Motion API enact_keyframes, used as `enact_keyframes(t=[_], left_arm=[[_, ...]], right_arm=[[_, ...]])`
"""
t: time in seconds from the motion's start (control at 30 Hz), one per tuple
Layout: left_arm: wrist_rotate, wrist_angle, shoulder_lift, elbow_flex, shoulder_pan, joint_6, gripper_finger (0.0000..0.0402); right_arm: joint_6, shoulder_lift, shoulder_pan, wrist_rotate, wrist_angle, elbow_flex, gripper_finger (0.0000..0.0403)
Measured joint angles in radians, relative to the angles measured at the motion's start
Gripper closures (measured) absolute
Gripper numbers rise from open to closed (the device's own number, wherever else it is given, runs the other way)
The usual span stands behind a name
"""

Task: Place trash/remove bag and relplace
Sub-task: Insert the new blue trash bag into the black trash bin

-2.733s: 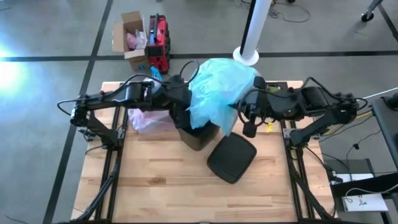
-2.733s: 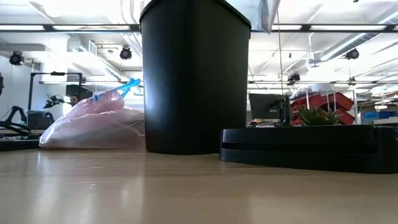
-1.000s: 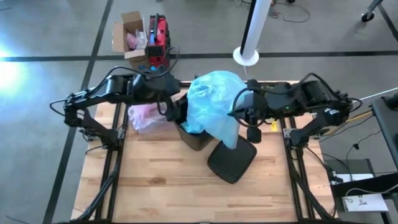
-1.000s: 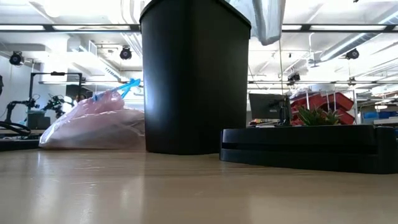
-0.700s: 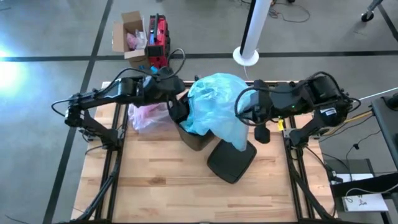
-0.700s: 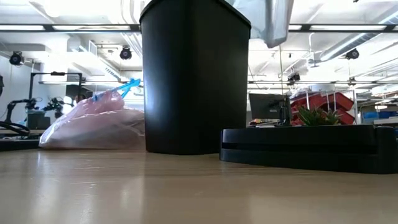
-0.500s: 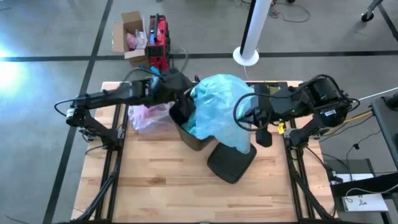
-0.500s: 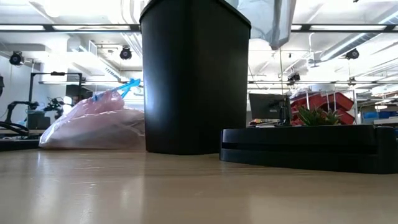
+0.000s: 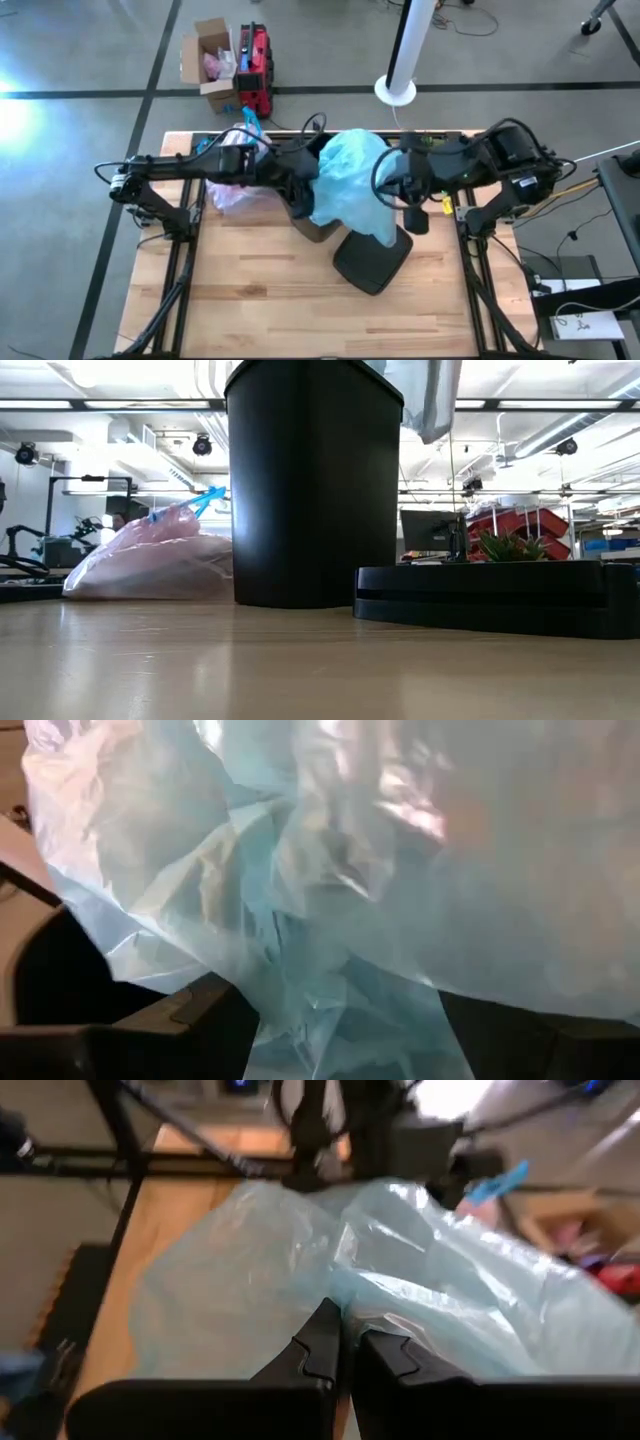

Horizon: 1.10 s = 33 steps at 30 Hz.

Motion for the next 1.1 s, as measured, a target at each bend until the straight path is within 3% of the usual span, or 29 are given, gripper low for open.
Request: enact_keyframes(t=[0.3, 0.43, 0.53, 0.7, 0.87, 1.0, 1.1], left_arm=[[-0.184, -0.371, -0.029, 0.236, 0.010, 0.083, 0.0132], [-0.203, -0.550, -0.044, 0.323, 0.014, 0.018, 0.0132], [-0.206, -0.586, -0.072, 0.324, 0.015, -0.062, 0.0132], [-0.207, -0.461, -0.096, 0.233, 0.014, -0.124, 0.0132], [-0.198, -0.148, -0.097, 0.072, -0.003, -0.148, 0.0132], [-0.112, 0.099, -0.081, -0.050, -0.029, -0.151, 0.0132], [-0.090, 0.112, -0.072, -0.083, -0.041, -0.150, 0.0132]], right_arm=[[-0.087, 0.077, -0.084, 0.002, 0.011, -0.001, 0.0403], [-0.087, 0.111, -0.127, 0.002, -0.002, 0.000, 0.0403], [-0.086, 0.124, -0.144, 0.002, -0.022, -0.001, 0.0403], [-0.068, 0.092, -0.144, 0.001, -0.089, -0.001, 0.0403], [-0.045, 0.065, -0.145, 0.002, -0.065, 0.000, 0.0403], [-0.047, 0.089, -0.145, 0.001, -0.053, -0.001, 0.0403], [-0.050, 0.125, -0.144, -0.004, -0.077, -0.006, 0.0403]])
